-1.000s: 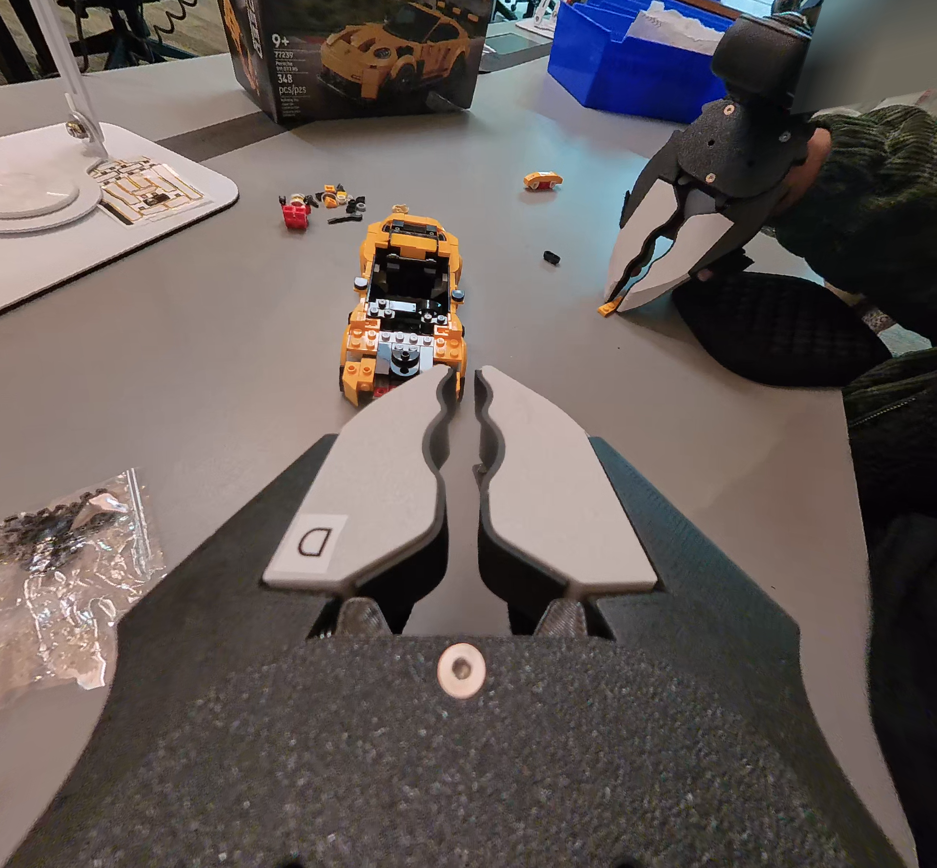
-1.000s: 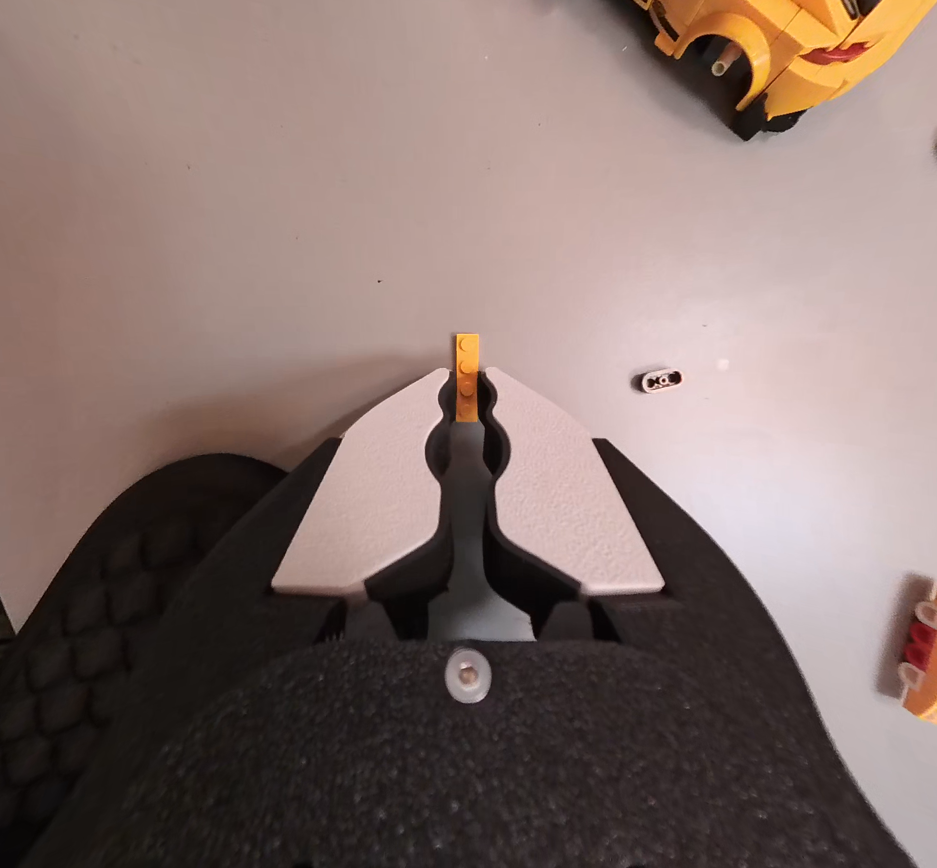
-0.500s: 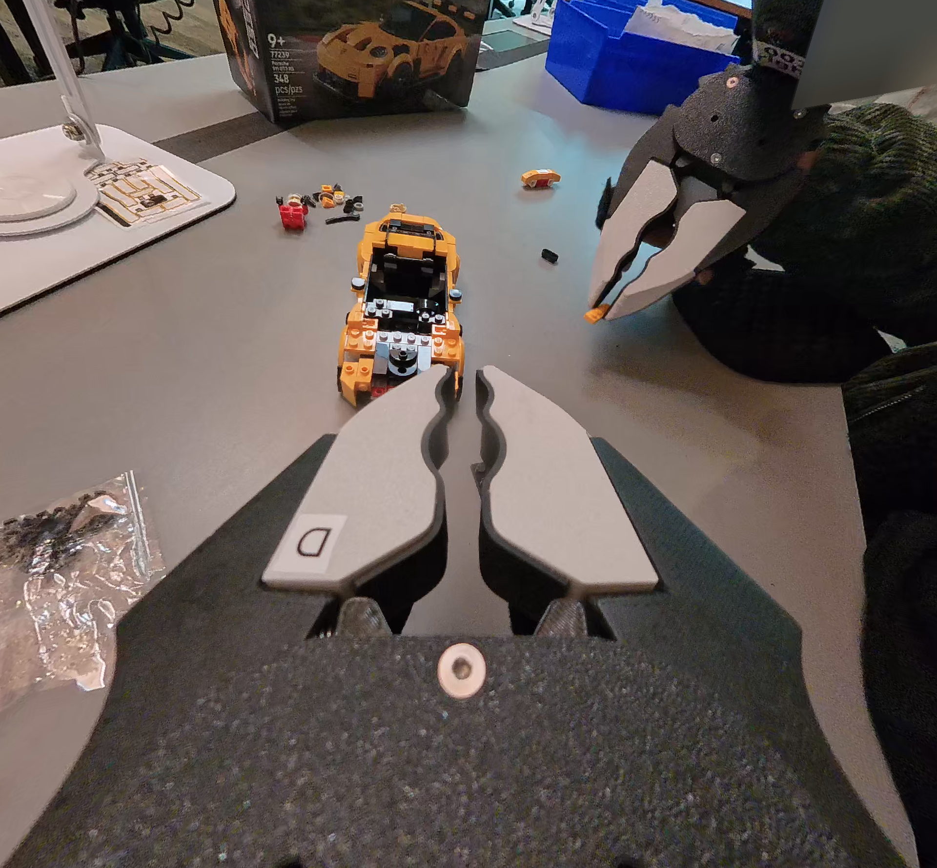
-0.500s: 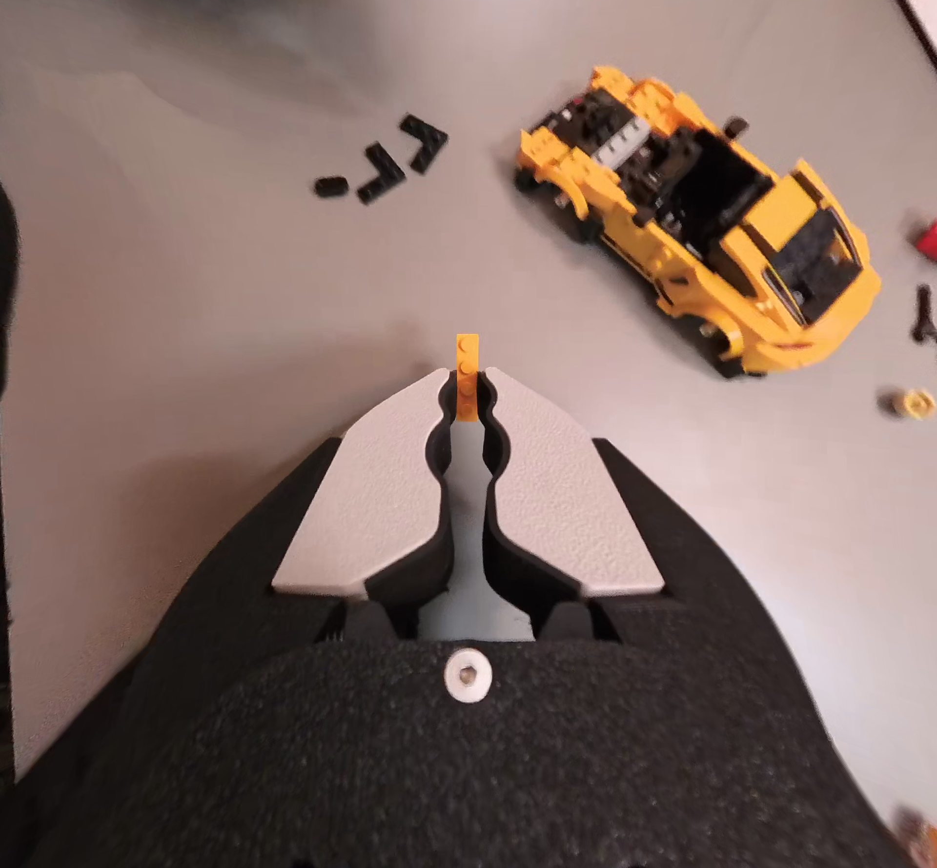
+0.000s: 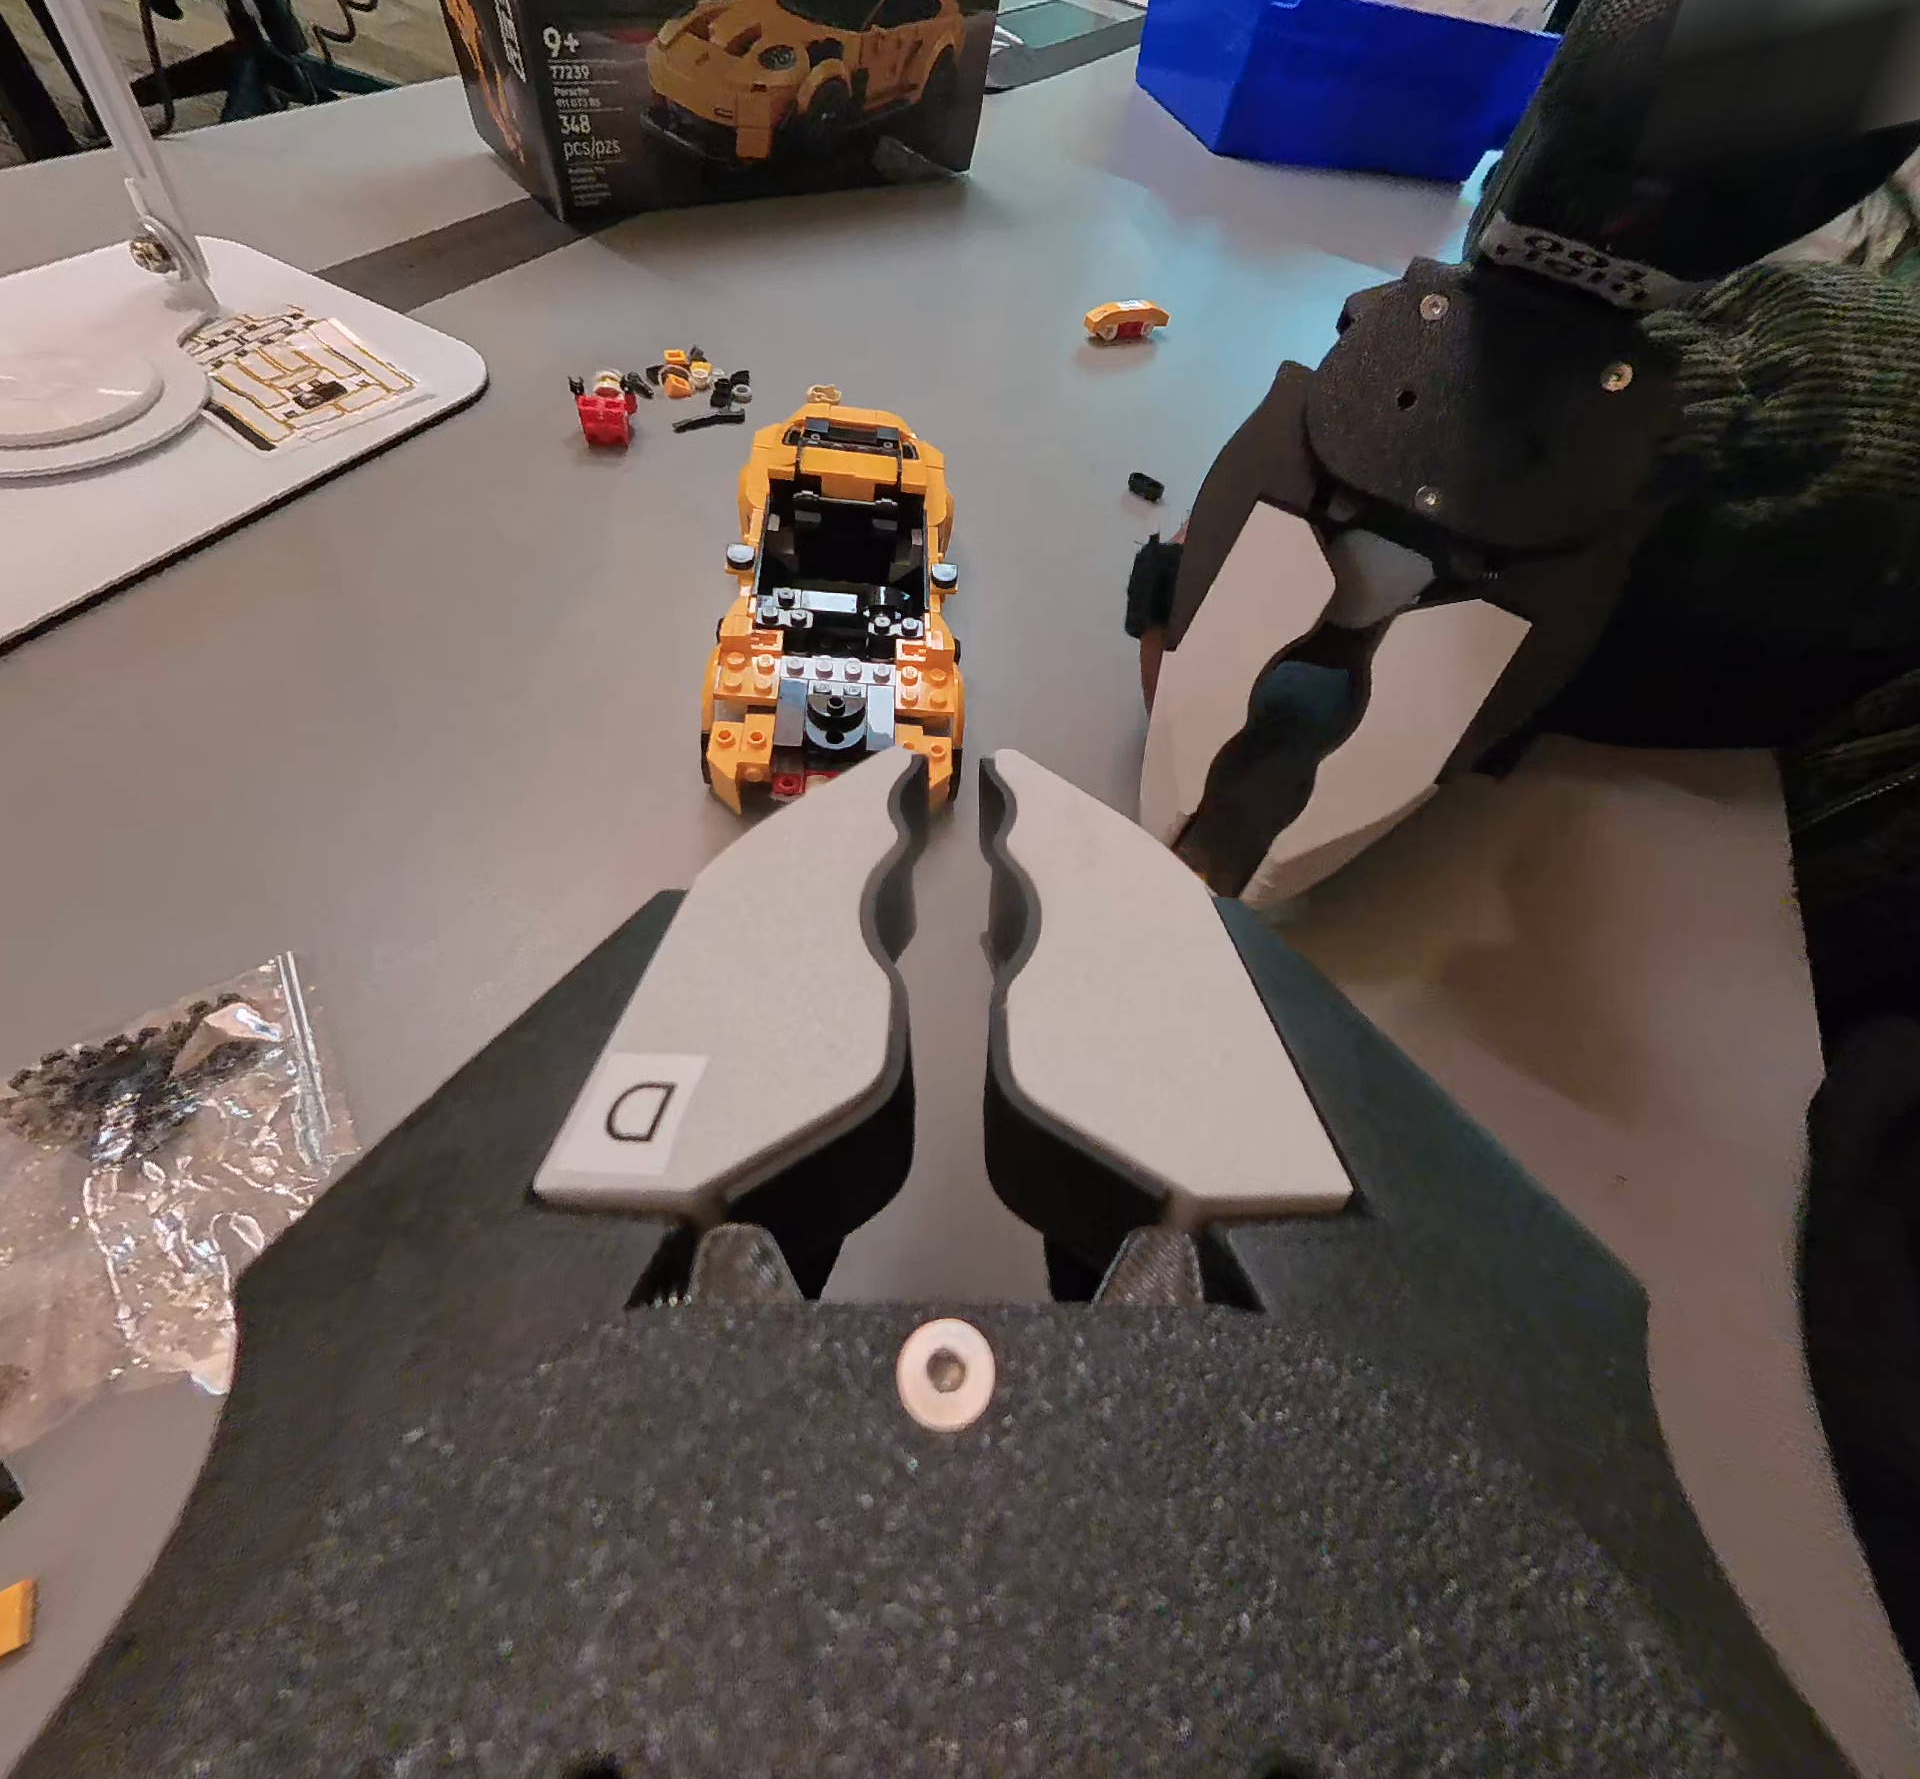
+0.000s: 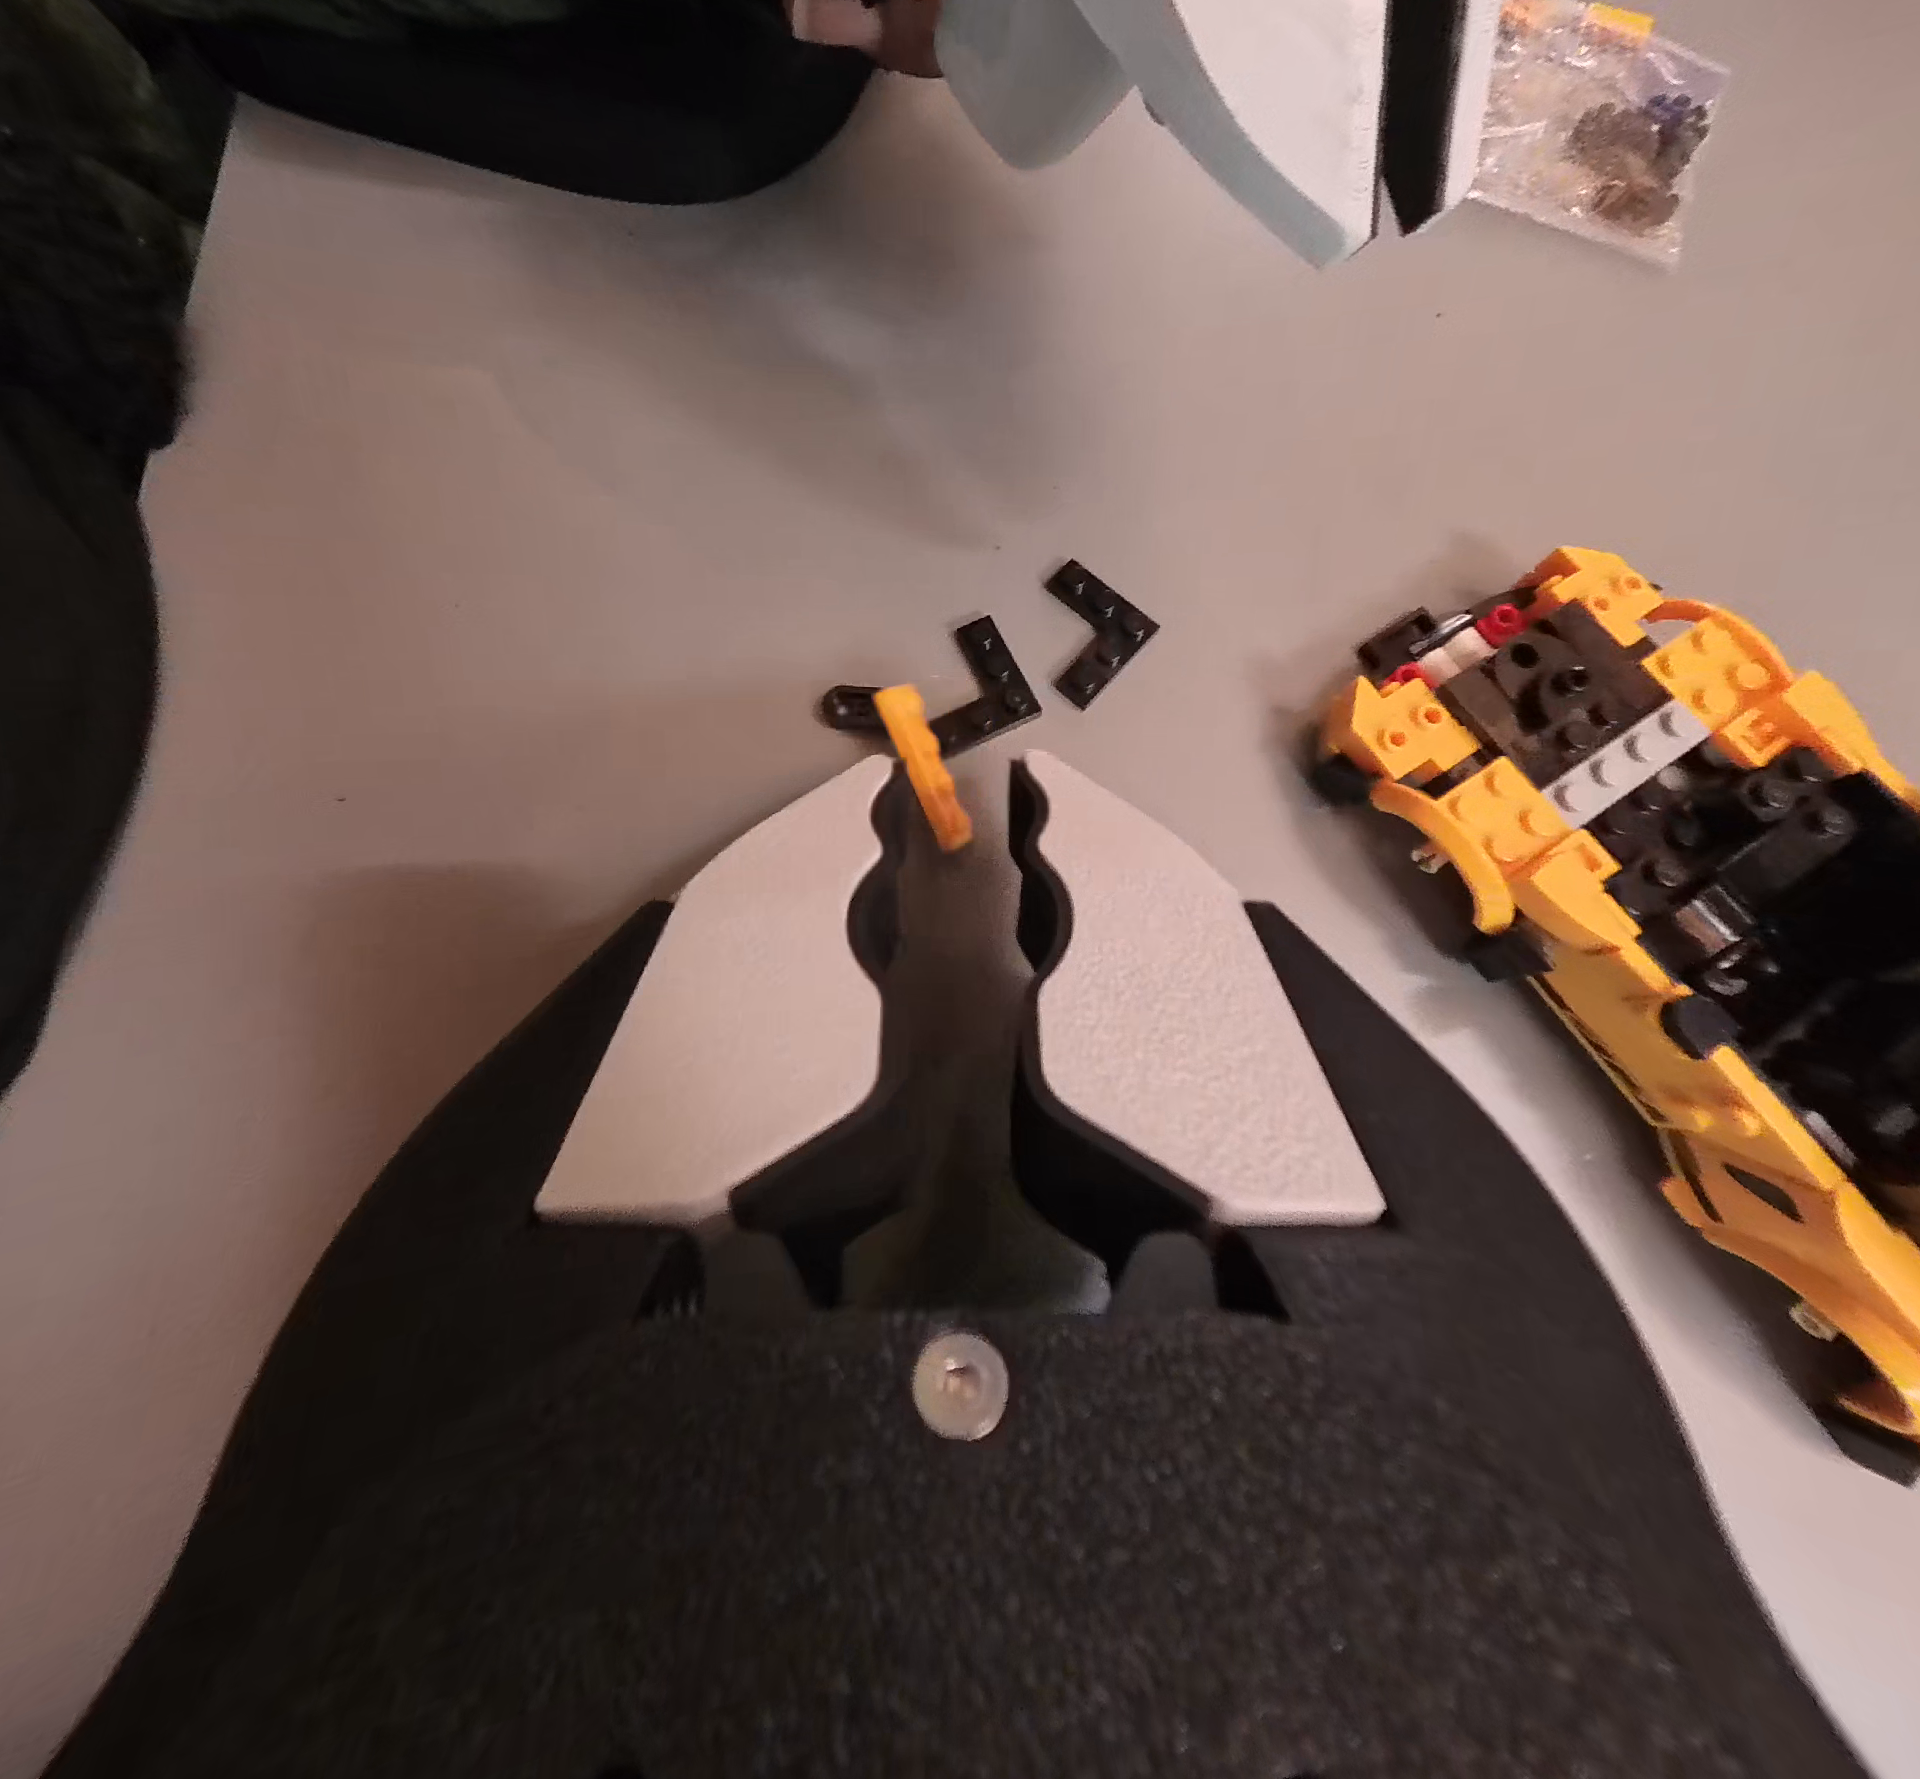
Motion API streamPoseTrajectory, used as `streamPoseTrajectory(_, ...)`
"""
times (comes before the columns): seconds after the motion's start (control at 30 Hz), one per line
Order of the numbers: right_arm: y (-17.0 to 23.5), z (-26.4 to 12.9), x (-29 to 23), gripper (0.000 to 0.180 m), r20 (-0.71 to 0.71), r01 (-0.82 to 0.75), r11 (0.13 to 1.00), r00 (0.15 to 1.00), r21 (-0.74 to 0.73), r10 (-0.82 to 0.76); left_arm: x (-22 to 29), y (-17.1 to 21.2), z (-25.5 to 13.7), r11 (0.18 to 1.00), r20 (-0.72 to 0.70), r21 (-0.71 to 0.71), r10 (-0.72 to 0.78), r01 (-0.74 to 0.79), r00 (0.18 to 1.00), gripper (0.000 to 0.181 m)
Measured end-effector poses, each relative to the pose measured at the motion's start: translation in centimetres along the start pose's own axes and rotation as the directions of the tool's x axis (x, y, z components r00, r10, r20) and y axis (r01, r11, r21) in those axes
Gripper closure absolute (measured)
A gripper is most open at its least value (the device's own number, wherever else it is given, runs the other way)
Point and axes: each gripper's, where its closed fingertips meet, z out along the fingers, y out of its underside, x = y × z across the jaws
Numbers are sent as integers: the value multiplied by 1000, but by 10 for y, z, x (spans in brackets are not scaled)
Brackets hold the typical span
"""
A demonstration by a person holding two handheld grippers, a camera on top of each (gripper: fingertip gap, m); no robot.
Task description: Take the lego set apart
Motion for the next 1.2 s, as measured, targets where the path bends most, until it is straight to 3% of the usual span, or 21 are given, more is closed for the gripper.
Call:
streamPoseTrajectory(0.27,-3,-18,3,152,3,-6,999,1000,51,6,-1,10,5,998,9,-54,29,-28,1000,171)
streamPoseTrajectory(0.43,2,-24,-2,152,36,-12,999,999,41,10,9,22,7,989,-58,-133,53,-61,997,170)
streamPoseTrajectory(0.7,12,0,-15,139,45,27,997,999,-69,-23,44,63,10,923,-258,-335,105,-191,961,139)
streamPoseTrajectory(0.8,11,6,-12,137,1,25,995,1000,-95,-25,55,74,9,889,-305,-386,130,-247,943,135)
streamPoseTrajectory(1.0,10,10,-10,147,-32,42,993,998,-114,-46,75,88,9,842,-382,-429,159,-327,910,151)
streamPoseTrajectory(1.2,10,9,-11,147,-27,37,993,999,-113,-40,75,90,15,831,-361,-434,193,-347,912,166)
